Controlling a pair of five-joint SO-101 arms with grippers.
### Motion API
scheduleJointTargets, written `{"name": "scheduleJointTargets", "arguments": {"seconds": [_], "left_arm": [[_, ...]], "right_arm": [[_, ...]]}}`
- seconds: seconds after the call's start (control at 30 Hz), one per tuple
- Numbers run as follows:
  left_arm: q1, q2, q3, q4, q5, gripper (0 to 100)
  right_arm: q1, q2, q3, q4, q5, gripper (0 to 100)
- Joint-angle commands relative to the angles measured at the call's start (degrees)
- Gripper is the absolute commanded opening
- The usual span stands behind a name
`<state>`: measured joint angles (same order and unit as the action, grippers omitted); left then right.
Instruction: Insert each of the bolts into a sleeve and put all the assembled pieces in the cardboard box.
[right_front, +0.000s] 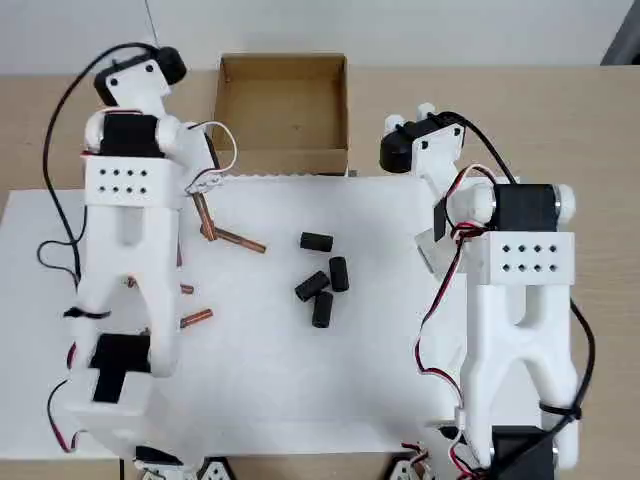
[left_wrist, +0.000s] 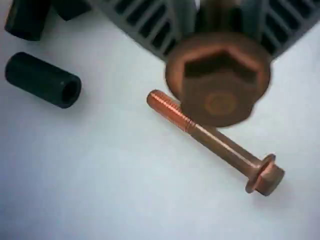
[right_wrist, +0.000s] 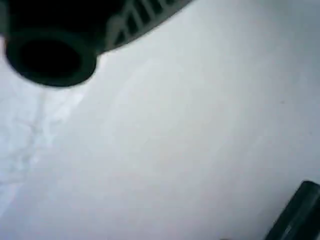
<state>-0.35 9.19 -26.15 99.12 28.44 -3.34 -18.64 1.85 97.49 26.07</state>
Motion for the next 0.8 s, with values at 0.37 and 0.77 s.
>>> {"name": "scheduleJointTargets", "arguments": {"seconds": [0.37,0.77], "left_arm": [[12.7,-15.4,-10.6,1.3,-0.4,0],[18.0,-29.0,0.7,1.3,-9.0,0]], "right_arm": [[-7.0,-14.0,-0.3,0.4,-2.3,0.3],[-6.8,-41.8,19.3,0.8,-2.1,0.6]]}}
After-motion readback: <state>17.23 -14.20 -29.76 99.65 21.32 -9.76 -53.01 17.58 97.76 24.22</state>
